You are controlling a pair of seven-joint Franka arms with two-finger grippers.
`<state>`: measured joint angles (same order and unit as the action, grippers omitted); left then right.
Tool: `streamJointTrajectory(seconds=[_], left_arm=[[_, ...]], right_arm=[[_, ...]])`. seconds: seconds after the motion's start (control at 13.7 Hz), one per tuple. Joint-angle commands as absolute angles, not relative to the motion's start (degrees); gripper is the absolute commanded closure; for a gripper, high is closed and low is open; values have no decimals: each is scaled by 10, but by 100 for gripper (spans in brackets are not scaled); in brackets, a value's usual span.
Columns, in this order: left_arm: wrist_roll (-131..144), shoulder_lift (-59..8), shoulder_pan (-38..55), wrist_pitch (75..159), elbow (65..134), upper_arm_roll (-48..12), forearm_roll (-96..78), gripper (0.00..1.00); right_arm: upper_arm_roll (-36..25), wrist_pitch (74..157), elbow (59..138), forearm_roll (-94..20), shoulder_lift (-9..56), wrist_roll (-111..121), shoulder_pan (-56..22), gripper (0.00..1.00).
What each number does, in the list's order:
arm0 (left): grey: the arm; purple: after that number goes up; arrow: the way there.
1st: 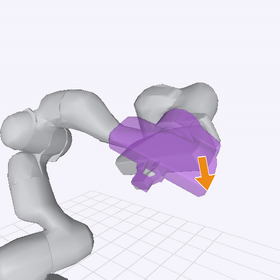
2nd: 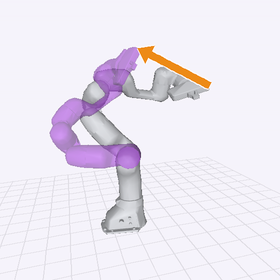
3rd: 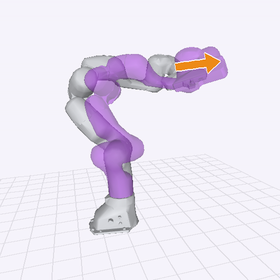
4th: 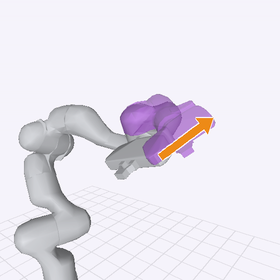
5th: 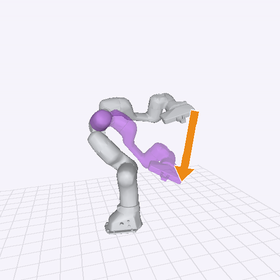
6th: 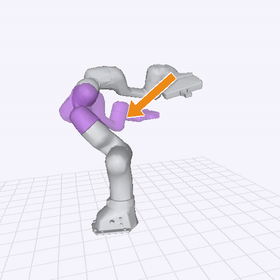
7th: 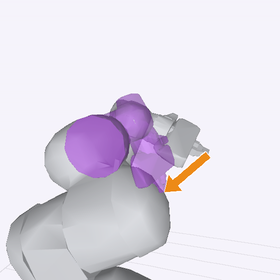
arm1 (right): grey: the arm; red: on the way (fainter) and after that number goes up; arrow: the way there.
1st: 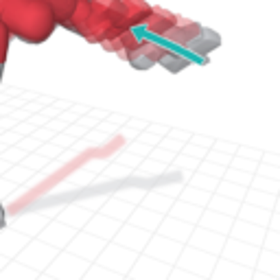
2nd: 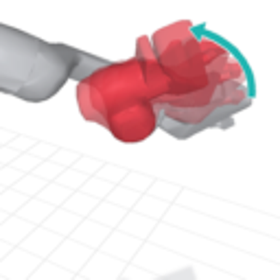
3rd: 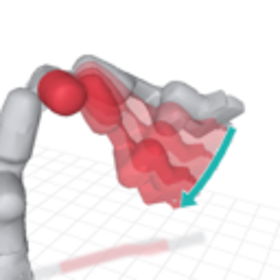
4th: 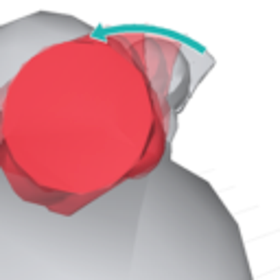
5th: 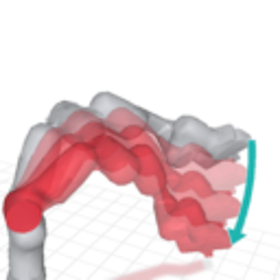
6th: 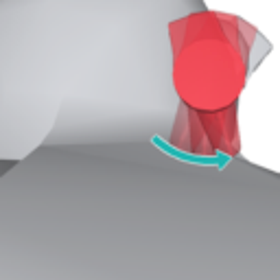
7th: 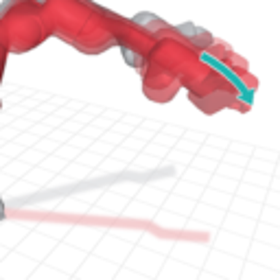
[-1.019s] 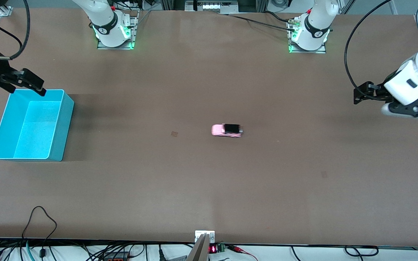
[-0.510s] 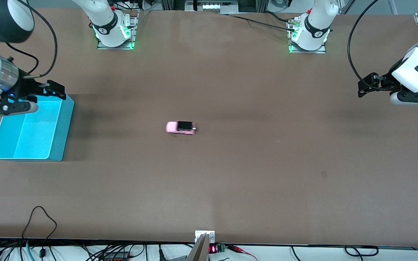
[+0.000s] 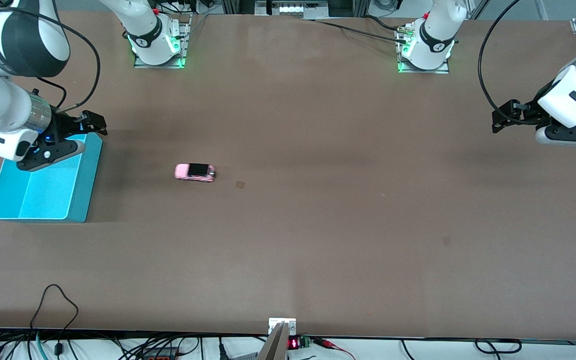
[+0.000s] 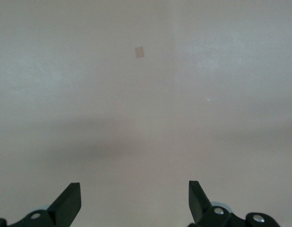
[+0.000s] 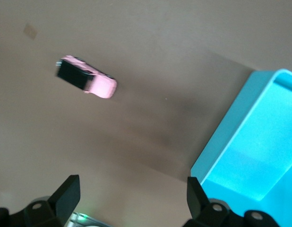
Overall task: Wind and store pink jeep toy
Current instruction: 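Lower the open right gripper over the jeep beside the cyan bin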
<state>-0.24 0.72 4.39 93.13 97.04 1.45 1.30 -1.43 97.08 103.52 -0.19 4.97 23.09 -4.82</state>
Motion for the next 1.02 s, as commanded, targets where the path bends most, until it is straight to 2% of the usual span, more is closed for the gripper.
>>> streamJointTrajectory(seconds=[0.0, 0.95], left_arm=[[4, 18, 53, 925, 976, 22, 11, 0], [7, 21, 54, 908, 972, 17, 11, 0]], right_arm=[[-15, 1004, 1062, -11, 48, 306, -48, 0], [-16, 1258, 1251, -4, 55, 691, -48, 0]])
